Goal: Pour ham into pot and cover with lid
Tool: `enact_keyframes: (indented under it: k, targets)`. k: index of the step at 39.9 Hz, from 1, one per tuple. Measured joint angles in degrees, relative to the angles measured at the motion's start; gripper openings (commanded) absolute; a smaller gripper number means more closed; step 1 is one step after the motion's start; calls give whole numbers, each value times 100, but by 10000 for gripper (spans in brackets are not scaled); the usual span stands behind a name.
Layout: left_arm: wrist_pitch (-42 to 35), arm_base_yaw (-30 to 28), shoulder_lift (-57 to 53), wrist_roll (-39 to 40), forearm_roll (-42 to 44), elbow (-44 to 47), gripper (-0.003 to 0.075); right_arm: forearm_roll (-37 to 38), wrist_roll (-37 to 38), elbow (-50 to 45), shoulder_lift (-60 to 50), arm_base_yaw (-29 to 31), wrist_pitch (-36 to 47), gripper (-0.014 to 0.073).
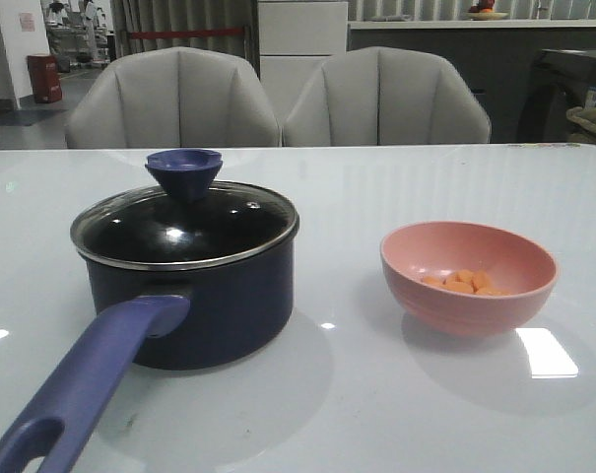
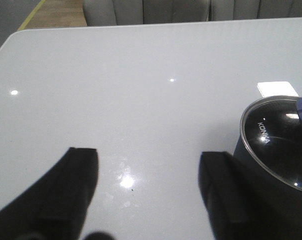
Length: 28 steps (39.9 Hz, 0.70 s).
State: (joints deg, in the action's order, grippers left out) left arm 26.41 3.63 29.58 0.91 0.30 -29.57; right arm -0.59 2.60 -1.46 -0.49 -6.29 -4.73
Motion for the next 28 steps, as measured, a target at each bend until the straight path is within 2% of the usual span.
enact_keyframes:
  k: [14, 19, 28]
  targets:
    - [-174, 0, 412, 0, -215, -17, 630, 0, 0, 0, 0, 0, 0, 157]
    - [263, 0, 781, 0, -244, -372, 630, 0, 0, 0, 0, 0, 0, 157]
    - [1536, 0, 1951, 0, -244, -1677, 630, 0, 0, 0, 0, 0, 0, 157]
